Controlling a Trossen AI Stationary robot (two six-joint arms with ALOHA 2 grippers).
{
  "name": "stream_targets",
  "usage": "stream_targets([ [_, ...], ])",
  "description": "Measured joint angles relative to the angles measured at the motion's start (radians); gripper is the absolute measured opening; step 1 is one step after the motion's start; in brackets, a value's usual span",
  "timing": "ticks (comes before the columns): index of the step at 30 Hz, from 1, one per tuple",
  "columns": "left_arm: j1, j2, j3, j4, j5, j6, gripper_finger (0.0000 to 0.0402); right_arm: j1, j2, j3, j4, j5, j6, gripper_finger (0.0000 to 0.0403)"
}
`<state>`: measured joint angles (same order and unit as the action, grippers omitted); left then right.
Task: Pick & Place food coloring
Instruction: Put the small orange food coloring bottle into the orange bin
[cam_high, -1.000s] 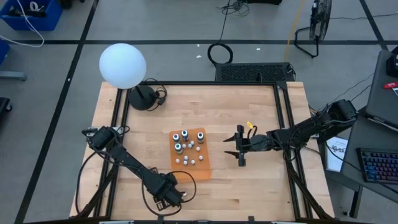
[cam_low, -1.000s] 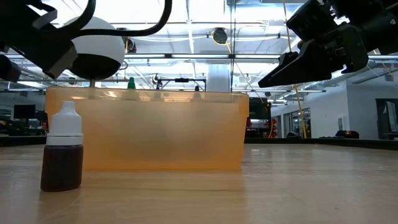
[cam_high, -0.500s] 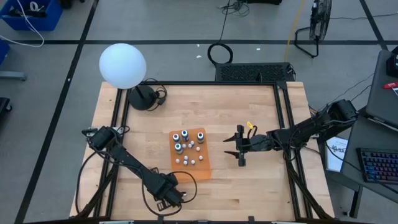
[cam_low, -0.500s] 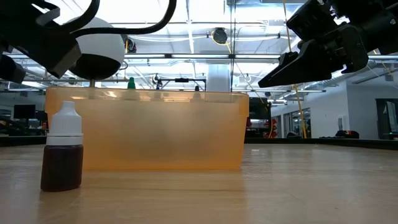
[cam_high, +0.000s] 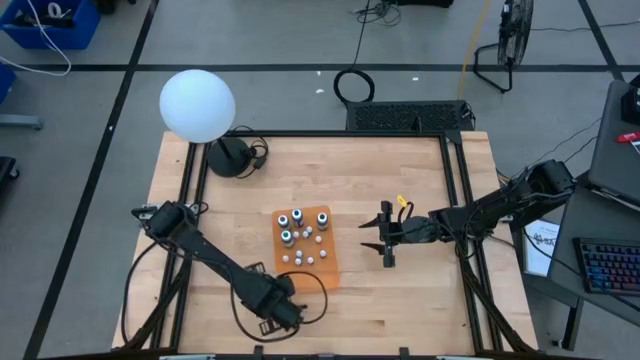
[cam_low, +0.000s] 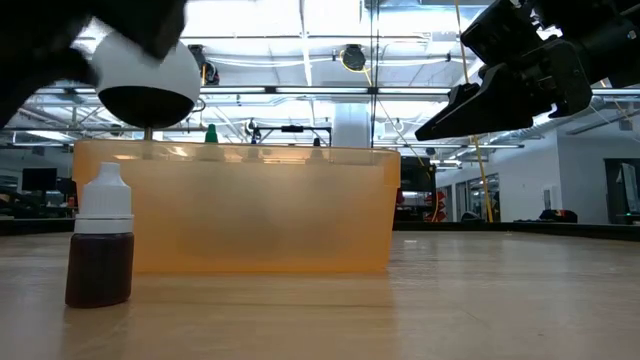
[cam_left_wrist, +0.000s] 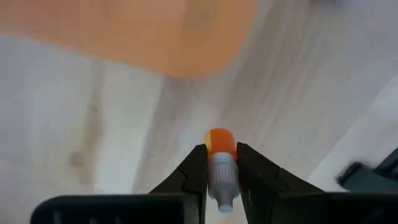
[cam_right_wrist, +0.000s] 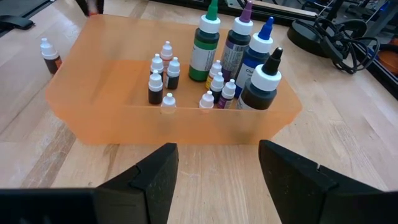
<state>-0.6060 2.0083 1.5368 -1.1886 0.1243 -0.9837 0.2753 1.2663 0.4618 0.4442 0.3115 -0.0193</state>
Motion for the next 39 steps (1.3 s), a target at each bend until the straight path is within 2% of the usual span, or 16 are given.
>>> stream_targets([
  [5,0.021,-0.001,0.168,-0.131,-0.158,0.025,0.0065,0.000,0.000,0.000,0.000,0.000,0.000,0.0212],
  [8,0.048,-0.001,0.250,-0.171,-0.246,0.091,0.0065,0.000,0.000,0.000,0.000,0.000,0.000,0.0212],
  [11,0.093,-0.002,0.290,-0.177,-0.286,0.168,0.0065,0.000,0.000,0.000,0.000,0.000,0.000,0.0212],
  [20,0.221,0.038,0.214,-0.111,-0.195,0.315,0.0065,0.000,0.000,0.000,-0.004,0.000,0.000,0.0212],
  [31,0.245,0.050,0.046,0.092,-0.073,0.354,0.0064,0.000,0.000,0.000,-0.001,0.000,-0.003,0.0212],
  [39,0.246,0.049,-0.029,0.154,-0.069,0.332,0.0065,0.000,0.000,0.000,0.000,0.000,-0.003,0.0212],
])
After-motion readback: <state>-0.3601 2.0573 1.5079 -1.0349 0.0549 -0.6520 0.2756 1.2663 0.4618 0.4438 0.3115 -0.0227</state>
